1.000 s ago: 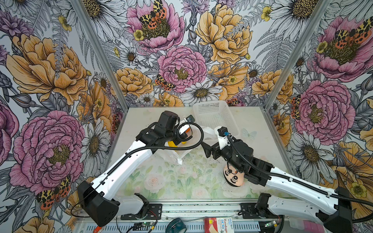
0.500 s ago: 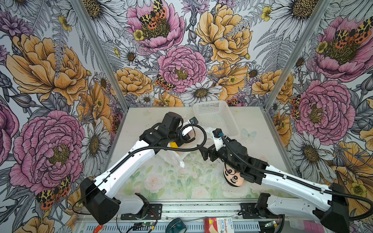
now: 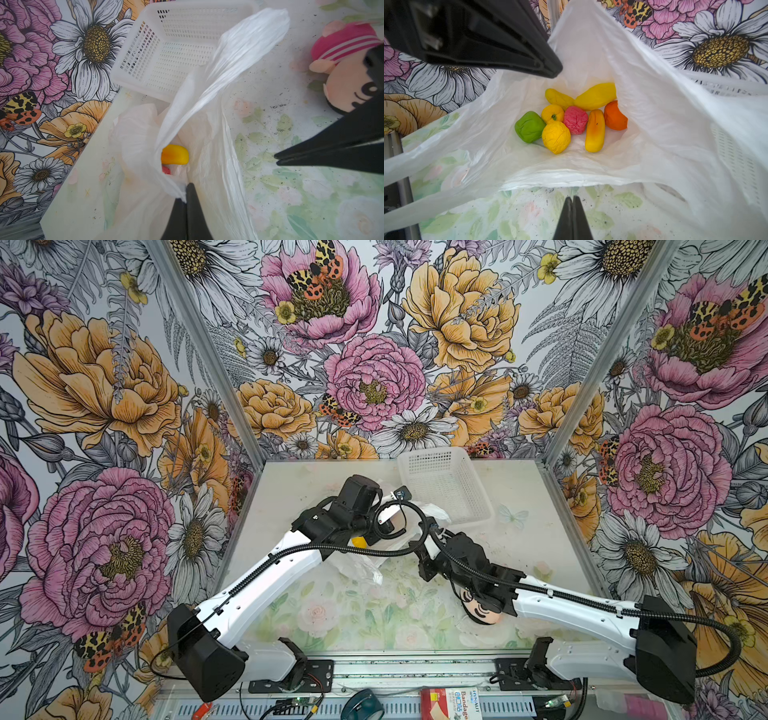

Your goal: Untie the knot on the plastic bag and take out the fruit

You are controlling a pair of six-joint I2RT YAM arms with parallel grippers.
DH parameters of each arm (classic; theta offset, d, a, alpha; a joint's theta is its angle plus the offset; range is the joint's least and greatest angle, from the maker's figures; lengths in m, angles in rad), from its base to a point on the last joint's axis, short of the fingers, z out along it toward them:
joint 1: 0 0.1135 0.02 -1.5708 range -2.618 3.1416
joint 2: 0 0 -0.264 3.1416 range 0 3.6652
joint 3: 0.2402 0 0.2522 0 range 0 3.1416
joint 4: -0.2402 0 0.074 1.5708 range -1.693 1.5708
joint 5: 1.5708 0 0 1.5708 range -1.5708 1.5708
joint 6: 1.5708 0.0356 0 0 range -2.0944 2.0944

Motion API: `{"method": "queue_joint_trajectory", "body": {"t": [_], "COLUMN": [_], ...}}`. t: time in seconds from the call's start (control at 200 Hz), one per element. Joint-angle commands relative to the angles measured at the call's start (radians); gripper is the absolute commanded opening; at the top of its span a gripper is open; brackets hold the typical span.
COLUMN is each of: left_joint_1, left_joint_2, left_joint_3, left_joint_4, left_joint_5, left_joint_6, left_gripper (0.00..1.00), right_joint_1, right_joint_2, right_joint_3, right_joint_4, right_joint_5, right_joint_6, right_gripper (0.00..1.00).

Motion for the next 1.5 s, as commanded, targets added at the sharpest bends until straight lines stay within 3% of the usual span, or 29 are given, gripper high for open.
{"method": "queue_joint_trajectory", "body": {"t": [0.0, 0.325, 0.535, 0.726, 0.786, 0.891, 0.971, 1.036, 1.236, 1.491], "left_joint_1": [0.001, 0.000, 0.000, 0.000, 0.000, 0.000, 0.000, -0.001, -0.018, -0.146], "left_joint_2": [0.016, 0.019, 0.021, 0.019, 0.022, 0.023, 0.023, 0.025, 0.008, -0.007], "left_joint_3": [-0.003, -0.014, -0.019, -0.026, -0.024, -0.024, -0.024, -0.022, -0.028, -0.074], "left_joint_4": [0.023, 0.022, 0.023, 0.024, 0.023, 0.023, 0.024, 0.022, 0.018, 0.002], "left_joint_5": [-0.017, -0.039, -0.056, -0.081, -0.098, -0.122, -0.115, -0.111, -0.092, -0.132], "left_joint_6": [0.001, 0.006, 0.008, 0.012, 0.011, 0.011, 0.011, 0.012, 0.020, 0.098], "left_gripper": [0.00, 0.06, 0.23, 0.31, 0.32, 0.31, 0.15, 0.00, 0.00, 0.00], "right_joint_1": [-0.016, -0.047, -0.048, -0.050, -0.051, -0.051, -0.056, -0.071, -0.122, -0.168], "right_joint_2": [-0.069, -0.166, -0.192, -0.201, -0.206, -0.238, -0.279, -0.303, -0.251, -0.103], "right_joint_3": [-0.029, -0.103, -0.120, -0.127, -0.132, -0.154, -0.180, -0.202, -0.190, -0.126], "right_joint_4": [0.082, 0.112, 0.126, 0.124, 0.123, 0.114, 0.103, 0.101, 0.084, 0.080], "right_joint_5": [-0.010, 0.001, -0.009, -0.009, 0.004, 0.095, 0.205, 0.271, 0.260, 0.245], "right_joint_6": [-0.005, 0.004, 0.009, 0.002, -0.001, -0.006, -0.014, -0.018, -0.011, 0.004], "right_gripper": [0.00, 0.00, 0.00, 0.00, 0.22, 0.76, 0.98, 1.00, 0.99, 0.98]}}
